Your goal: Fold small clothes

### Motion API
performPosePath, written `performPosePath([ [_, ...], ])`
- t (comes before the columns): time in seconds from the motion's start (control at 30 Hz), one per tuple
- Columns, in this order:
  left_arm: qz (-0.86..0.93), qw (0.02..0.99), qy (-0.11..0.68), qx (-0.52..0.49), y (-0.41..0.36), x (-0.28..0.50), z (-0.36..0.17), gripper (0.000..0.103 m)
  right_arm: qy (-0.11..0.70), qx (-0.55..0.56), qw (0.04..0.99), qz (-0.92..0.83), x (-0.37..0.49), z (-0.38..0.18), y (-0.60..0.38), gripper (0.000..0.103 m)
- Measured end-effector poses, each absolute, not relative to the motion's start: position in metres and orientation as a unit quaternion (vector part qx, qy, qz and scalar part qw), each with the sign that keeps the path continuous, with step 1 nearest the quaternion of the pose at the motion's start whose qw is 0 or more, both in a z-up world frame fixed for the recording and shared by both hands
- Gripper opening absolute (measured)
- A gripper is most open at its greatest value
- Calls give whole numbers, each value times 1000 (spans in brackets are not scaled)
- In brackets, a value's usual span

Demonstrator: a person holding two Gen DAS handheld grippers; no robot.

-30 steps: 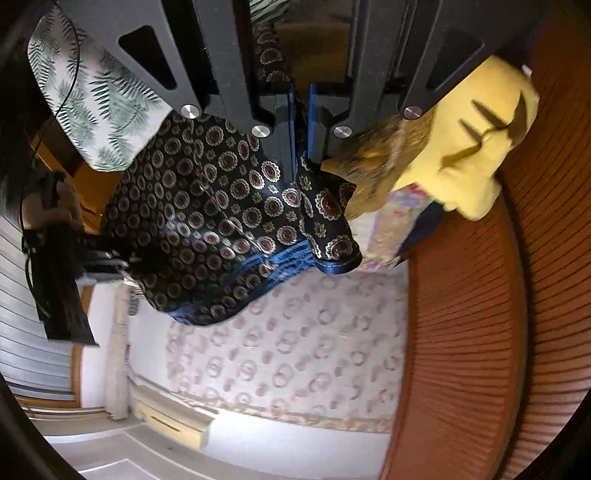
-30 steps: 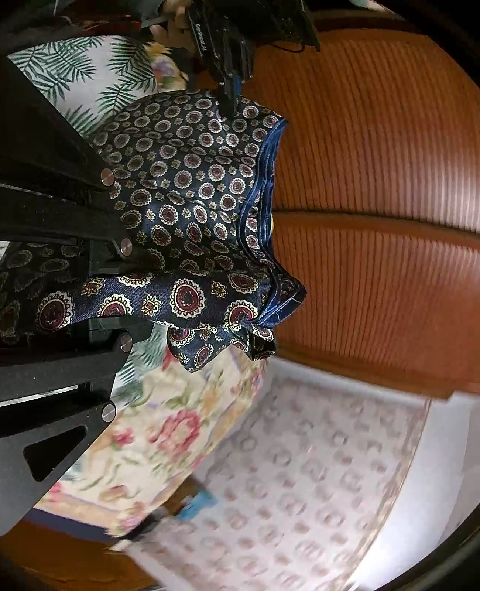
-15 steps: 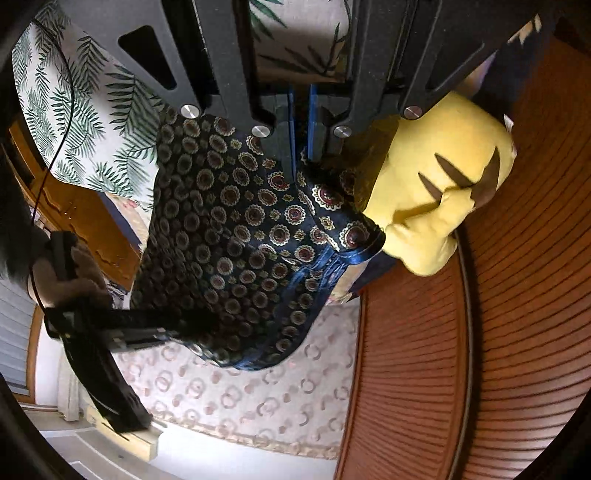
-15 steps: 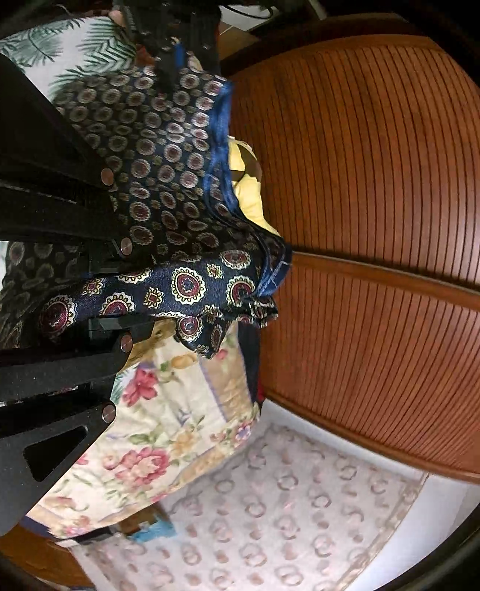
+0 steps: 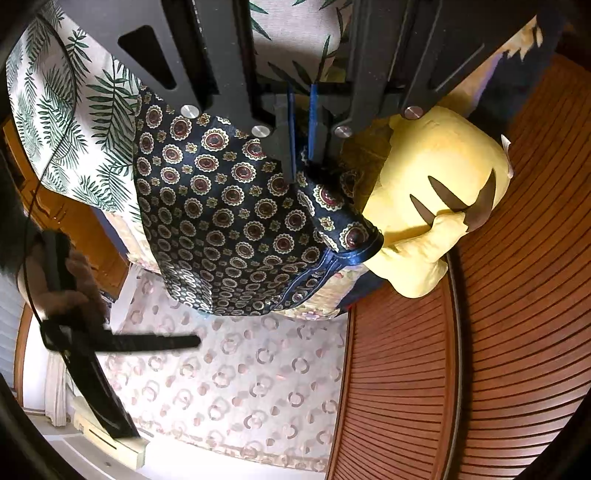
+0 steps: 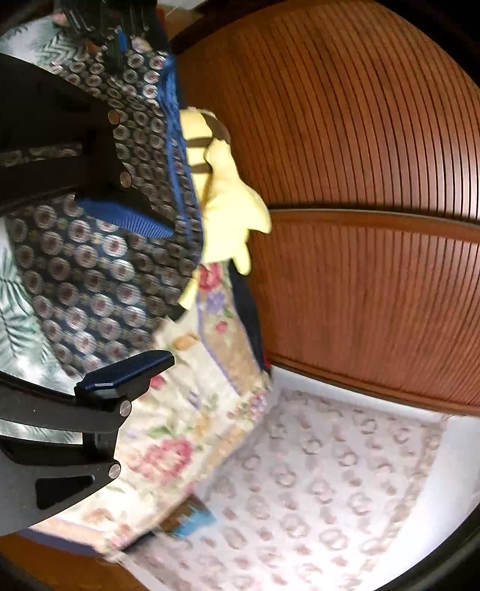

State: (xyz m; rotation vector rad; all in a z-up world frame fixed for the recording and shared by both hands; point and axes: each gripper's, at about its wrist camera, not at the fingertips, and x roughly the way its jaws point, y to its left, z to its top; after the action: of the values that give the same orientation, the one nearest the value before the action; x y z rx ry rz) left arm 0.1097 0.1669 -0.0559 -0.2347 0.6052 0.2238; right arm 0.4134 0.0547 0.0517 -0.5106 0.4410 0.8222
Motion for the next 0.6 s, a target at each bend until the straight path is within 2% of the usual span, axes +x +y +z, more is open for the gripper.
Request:
performPosePath([
  [0.27,115,940,300,-114,166,108,-58,6,272,-201,871,357,426,9,36,65],
  [0.6,117,939,304,-109,162,106,-62,6,342,-87,864,359,461,-6,26,65],
])
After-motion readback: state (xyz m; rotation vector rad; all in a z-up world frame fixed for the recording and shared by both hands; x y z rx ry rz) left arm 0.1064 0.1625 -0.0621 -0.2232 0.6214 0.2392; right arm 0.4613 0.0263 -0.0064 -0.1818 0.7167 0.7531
